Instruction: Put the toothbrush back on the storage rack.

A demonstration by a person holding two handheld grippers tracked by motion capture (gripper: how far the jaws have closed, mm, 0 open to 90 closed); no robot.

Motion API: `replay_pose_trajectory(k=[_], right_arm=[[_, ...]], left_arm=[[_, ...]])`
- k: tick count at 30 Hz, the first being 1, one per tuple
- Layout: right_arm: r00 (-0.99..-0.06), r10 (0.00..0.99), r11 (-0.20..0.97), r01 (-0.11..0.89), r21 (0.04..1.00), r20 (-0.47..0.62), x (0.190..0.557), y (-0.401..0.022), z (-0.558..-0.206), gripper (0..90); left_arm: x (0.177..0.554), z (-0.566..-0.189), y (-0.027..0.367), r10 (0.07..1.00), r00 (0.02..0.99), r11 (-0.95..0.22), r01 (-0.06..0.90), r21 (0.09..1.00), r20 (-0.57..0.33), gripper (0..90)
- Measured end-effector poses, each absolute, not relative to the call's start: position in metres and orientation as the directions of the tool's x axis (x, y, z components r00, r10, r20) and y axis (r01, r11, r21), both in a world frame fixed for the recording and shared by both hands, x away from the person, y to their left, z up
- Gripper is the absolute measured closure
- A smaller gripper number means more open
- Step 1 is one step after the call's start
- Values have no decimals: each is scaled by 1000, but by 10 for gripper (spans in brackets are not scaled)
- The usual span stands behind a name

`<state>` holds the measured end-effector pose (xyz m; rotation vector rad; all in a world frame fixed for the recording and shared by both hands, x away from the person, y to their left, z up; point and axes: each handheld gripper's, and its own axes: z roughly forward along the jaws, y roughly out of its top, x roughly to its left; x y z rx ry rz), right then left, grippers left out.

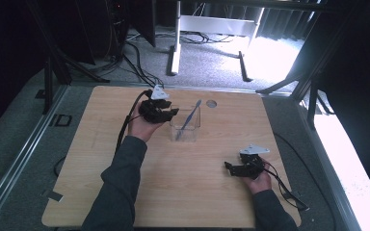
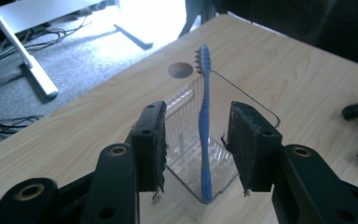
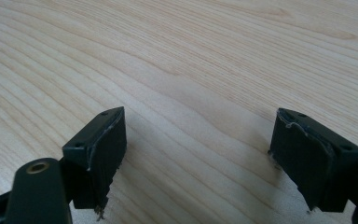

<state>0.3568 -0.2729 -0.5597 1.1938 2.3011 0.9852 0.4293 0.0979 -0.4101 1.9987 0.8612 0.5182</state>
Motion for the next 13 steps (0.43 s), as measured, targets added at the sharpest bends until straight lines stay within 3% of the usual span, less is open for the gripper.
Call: replay_pose_trajectory(k=[13], right_arm=[[-575,818,398,562,725,-4,357,-273,-560,180]], left_arm=[[428,-423,131,804,595,-291,419,860,-18,520]])
